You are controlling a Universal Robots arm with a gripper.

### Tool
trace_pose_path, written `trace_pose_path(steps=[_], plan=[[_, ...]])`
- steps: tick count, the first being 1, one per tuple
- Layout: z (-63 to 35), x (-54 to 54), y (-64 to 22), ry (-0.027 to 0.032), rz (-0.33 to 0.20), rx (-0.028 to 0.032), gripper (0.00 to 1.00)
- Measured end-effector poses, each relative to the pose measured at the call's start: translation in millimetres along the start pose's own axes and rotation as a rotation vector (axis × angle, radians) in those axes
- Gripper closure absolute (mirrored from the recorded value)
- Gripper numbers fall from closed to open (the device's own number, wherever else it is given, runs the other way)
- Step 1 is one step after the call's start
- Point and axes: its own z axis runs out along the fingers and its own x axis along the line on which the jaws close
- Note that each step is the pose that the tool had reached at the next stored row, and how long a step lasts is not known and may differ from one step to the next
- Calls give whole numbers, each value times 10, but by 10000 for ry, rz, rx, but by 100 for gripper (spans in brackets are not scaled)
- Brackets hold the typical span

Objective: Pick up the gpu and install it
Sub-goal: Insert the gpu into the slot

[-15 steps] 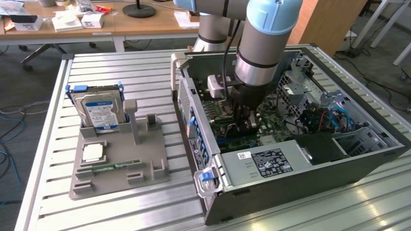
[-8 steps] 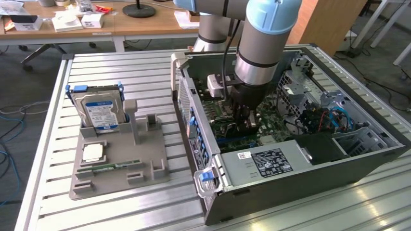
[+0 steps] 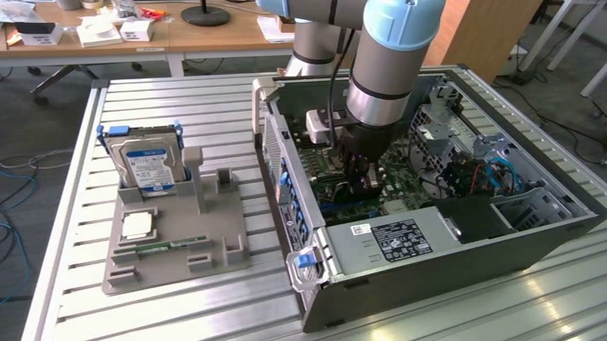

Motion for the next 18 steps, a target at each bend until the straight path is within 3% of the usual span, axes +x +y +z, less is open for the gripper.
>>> trace_pose_path(steps=[18], plan=[[10, 1, 13, 0, 0, 0, 74]])
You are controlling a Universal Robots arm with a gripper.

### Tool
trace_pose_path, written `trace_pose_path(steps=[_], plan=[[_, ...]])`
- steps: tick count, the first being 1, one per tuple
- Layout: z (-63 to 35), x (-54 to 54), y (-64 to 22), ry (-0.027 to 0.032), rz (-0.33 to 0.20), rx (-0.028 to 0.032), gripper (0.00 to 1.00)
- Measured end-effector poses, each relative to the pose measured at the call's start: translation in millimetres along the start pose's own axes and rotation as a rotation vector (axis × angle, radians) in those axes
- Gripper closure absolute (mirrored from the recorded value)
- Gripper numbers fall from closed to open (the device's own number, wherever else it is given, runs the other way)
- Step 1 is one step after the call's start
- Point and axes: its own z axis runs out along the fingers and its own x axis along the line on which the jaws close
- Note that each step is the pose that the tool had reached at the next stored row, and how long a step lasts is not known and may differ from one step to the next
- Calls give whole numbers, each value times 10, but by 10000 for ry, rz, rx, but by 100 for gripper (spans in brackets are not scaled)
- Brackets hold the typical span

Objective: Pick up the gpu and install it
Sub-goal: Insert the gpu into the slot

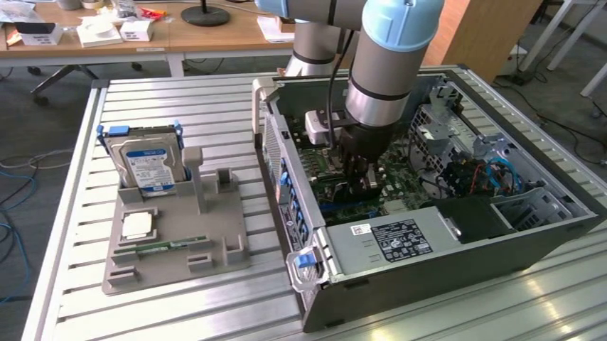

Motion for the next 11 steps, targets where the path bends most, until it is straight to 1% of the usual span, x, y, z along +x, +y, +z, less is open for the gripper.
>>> trace_pose_path(steps=[11], plan=[[5, -2, -6, 1, 2, 0, 74]])
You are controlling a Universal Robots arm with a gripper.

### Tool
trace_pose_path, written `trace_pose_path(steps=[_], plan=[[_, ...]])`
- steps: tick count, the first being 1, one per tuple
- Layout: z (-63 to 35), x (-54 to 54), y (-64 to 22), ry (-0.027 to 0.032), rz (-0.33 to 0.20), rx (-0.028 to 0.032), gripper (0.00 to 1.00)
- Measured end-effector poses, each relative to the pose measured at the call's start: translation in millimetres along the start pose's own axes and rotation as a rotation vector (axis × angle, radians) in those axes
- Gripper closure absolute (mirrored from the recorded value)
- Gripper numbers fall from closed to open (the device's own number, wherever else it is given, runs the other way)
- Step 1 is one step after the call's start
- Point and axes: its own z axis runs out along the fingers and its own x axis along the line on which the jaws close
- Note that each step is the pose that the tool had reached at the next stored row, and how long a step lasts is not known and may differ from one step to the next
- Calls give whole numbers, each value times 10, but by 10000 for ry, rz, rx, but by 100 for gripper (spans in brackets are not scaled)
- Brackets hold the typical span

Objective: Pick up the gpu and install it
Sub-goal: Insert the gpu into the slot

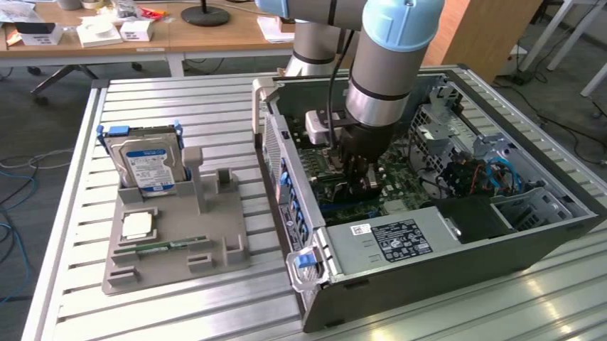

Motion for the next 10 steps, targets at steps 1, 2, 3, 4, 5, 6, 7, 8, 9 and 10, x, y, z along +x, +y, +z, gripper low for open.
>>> trace_pose_path(steps=[1, 2, 3, 4, 5, 6, 7, 8, 9, 10], plan=[[0, 0, 0, 0, -1, 0, 74], [0, 0, -2, -1, -2, -1, 74], [1, 0, -4, -1, -2, 0, 74], [1, -1, -4, 0, -1, 0, 74], [1, -1, -5, 0, 0, -1, 74], [2, -1, -6, 1, -1, 0, 74], [2, -1, -6, 1, 0, -1, 74], [2, -1, -7, 1, -1, -1, 74], [3, -1, -7, 0, -2, -1, 74], [5, -1, -7, 0, -1, 0, 74]])
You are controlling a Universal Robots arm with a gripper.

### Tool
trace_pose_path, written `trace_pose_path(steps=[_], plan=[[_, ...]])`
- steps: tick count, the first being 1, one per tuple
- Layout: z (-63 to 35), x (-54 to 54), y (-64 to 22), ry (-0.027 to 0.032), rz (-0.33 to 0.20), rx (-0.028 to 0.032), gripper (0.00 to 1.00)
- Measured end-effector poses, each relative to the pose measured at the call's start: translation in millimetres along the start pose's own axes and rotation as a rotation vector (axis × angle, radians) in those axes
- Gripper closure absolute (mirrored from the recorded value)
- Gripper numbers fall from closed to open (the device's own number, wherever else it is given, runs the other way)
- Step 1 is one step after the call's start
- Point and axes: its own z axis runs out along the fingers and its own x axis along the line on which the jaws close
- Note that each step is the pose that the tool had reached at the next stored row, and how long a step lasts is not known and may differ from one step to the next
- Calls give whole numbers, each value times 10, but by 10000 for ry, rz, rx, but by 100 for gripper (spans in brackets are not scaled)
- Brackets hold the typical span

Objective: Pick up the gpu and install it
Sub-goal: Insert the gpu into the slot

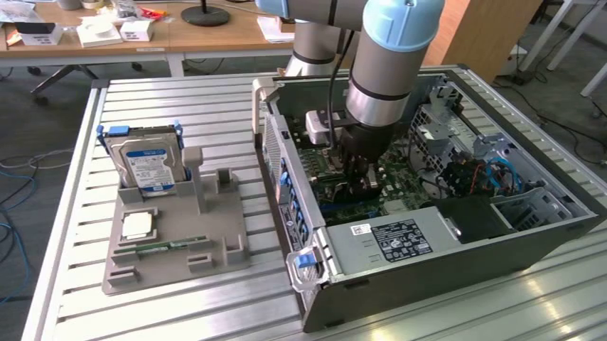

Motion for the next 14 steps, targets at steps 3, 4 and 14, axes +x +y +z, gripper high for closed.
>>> trace_pose_path(steps=[3, 4, 14], plan=[[13, 1, 1, 7, -1, -2, 74], [14, 1, 1, 6, 0, -2, 74], [31, 1, -1, 1, 1, -1, 74]])
